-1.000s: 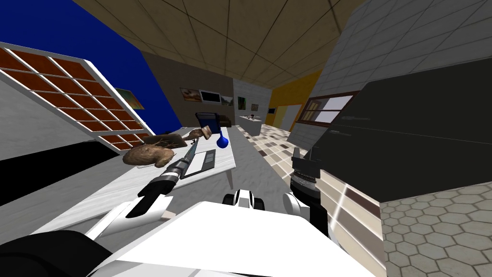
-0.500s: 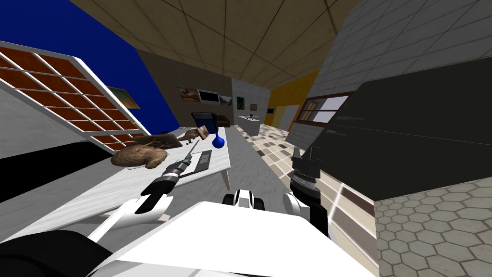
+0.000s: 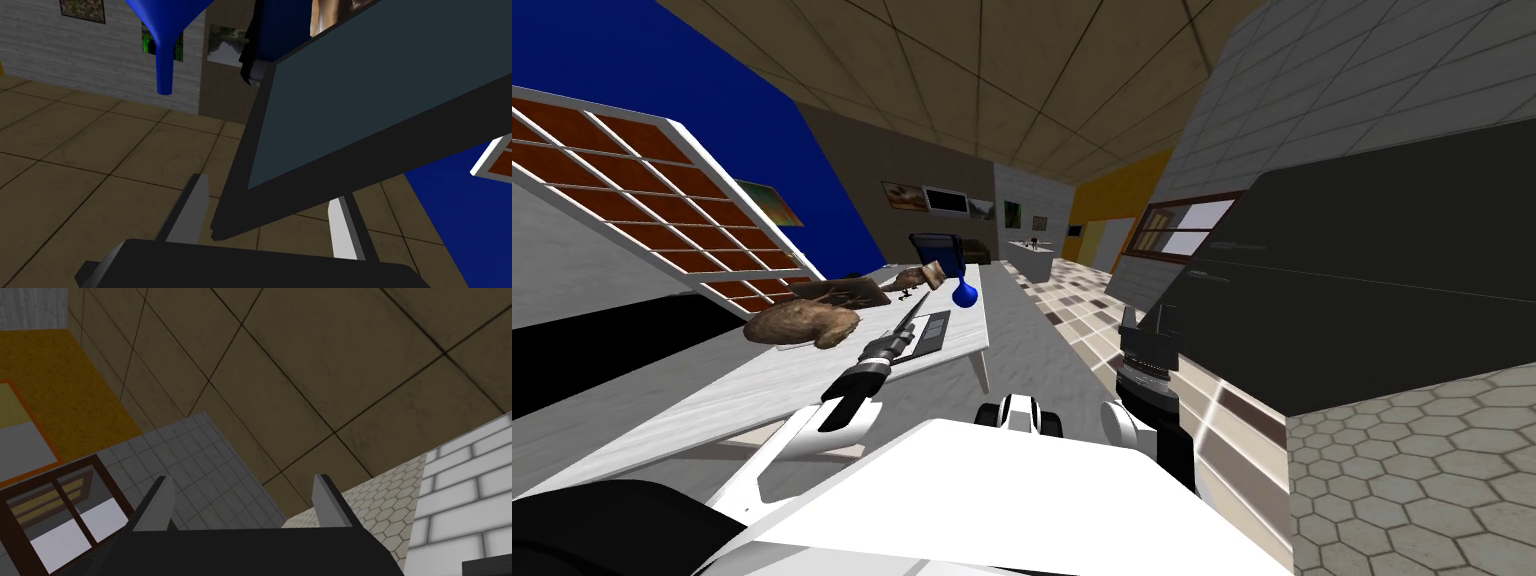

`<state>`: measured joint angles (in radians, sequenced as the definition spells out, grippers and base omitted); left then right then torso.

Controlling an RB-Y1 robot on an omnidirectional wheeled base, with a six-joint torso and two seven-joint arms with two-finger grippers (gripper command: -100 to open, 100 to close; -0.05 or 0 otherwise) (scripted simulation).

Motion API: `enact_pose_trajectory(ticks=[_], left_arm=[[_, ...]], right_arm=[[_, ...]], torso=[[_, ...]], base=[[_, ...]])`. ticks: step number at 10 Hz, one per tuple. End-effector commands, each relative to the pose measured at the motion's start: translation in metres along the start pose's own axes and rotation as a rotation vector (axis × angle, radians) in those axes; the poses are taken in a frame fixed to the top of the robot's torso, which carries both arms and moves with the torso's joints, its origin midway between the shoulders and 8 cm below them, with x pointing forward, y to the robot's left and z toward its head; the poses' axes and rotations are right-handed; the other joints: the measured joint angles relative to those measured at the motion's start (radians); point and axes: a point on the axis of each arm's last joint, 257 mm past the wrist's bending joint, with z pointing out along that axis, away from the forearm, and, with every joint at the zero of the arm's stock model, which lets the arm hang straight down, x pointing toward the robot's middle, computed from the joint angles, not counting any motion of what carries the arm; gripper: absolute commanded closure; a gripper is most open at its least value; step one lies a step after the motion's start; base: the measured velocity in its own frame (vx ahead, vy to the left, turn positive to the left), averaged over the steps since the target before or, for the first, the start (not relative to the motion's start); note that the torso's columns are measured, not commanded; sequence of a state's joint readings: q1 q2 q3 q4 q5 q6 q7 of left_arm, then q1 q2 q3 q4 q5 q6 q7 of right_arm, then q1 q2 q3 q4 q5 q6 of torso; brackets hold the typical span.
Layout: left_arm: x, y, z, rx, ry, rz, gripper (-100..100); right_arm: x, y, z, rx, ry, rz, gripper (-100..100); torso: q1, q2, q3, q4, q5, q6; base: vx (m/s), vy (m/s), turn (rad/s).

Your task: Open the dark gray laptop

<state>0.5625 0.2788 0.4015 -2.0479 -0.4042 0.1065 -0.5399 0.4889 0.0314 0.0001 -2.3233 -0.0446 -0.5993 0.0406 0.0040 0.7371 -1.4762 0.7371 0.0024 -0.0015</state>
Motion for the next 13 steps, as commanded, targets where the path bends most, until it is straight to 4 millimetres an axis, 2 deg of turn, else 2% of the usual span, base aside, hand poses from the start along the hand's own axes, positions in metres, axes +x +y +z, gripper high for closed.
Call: enact_pose_trajectory(ticks=[1,5,6,10,11,13], left_arm=[[0.013,0.003,0.008,-0.011,0.003,0.064,100],[0.031,-0.004,0.025,-0.006,-0.002,0.185,100],[0.037,-0.001,0.024,-0.011,0.009,0.186,100],[0.060,-0.015,0.041,0.007,0.017,0.304,100],[0.036,-0.005,0.044,-0.012,0.004,0.288,-100],[0.030,-0.001,0.045,-0.024,0.006,0.289,-100]], right_arm=[[0.000,0.000,0.000,0.000,0.000,0.000,0],[0.000,0.000,0.000,0.000,0.000,0.000,0],[0.000,0.000,0.000,0.000,0.000,0.000,0],[0.000,0.000,0.000,0.000,0.000,0.000,0],[0.000,0.000,0.000,0.000,0.000,0.000,0],[0.000,0.000,0.000,0.000,0.000,0.000,0]], torso=[[0.000,-0.001,0.000,-0.001,0.001,0.000],[0.003,-0.001,0.000,-0.002,0.003,-0.001],[0.003,-0.001,0.000,-0.001,0.002,-0.001],[0.001,0.000,0.000,-0.001,0.002,0.000],[0.001,-0.001,0.000,-0.001,0.002,0.001],[-0.003,0.001,0.001,0.001,-0.002,0.001]], base=[[-0.019,-0.034,-0.008],[-0.022,-0.028,0.006],[-0.021,-0.032,-0.004],[-0.022,-0.031,0.010],[-0.038,-0.023,-0.111],[-0.033,-0.005,-0.064]])
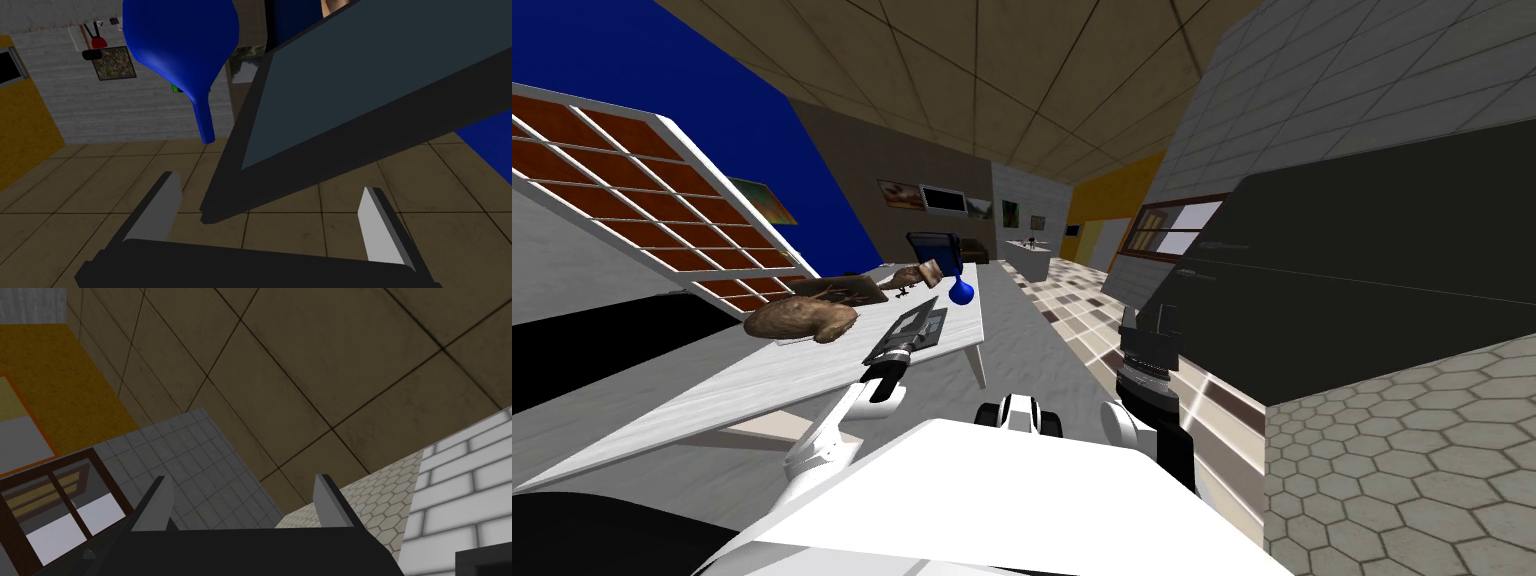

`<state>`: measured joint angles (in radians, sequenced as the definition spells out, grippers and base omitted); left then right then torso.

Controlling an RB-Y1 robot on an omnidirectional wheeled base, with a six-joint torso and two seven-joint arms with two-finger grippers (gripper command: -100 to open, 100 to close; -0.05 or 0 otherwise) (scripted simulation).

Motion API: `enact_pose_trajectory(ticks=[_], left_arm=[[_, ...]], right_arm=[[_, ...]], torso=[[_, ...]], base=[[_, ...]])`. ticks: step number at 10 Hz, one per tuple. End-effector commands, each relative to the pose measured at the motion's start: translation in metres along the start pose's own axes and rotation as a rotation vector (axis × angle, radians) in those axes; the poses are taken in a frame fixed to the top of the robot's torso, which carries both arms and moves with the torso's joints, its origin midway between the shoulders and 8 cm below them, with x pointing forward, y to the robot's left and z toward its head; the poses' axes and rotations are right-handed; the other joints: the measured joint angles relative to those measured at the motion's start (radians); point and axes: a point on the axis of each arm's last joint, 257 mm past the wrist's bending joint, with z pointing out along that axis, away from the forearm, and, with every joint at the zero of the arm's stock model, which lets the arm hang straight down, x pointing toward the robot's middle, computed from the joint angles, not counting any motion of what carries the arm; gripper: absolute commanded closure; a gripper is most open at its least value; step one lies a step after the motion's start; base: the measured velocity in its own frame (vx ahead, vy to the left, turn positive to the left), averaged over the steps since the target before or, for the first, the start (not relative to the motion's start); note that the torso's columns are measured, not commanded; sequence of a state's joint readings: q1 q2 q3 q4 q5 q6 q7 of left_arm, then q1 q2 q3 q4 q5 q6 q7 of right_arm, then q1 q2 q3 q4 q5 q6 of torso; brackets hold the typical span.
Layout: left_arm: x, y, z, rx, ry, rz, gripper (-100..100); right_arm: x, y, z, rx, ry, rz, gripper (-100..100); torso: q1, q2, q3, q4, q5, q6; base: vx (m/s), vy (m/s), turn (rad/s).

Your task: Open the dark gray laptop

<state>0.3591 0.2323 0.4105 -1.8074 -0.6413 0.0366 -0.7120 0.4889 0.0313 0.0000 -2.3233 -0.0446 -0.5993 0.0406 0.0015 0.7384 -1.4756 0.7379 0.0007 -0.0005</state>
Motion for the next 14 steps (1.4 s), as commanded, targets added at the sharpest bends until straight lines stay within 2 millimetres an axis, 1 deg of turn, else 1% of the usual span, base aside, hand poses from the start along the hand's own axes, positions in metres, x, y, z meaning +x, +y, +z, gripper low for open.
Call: enact_pose_trajectory(ticks=[1,7,8,9,14], left_arm=[[-0.013,0.016,0.003,-0.024,0.004,-0.001,-100],[-0.045,0.042,0.012,-0.072,0.009,0.001,-100],[-0.044,0.038,0.011,-0.064,0.006,0.002,-100],[-0.044,0.039,0.011,-0.068,0.008,0.001,0],[-0.044,0.039,0.011,-0.068,0.008,0.001,0]], right_arm=[[0.000,0.000,0.000,0.000,0.000,0.000,0],[0.000,0.000,0.000,0.000,0.000,0.000,0],[0.000,0.000,0.000,0.000,0.000,0.000,0],[0.000,0.000,0.000,0.000,0.000,0.000,0],[0.000,0.000,0.000,0.000,0.000,0.000,0]], torso=[[-0.001,0.000,0.000,0.000,-0.001,0.000],[-0.001,-0.001,-0.001,0.000,-0.001,0.000],[-0.002,-0.001,-0.001,0.000,-0.001,0.001],[-0.001,-0.002,-0.001,0.000,0.000,0.000],[-0.002,0.000,0.000,0.000,-0.001,0.000]], base=[[-0.039,-0.009,-0.084],[-0.042,-0.015,-0.088],[-0.017,-0.007,-0.024],[0.000,0.000,0.000],[0.000,0.000,0.000]])
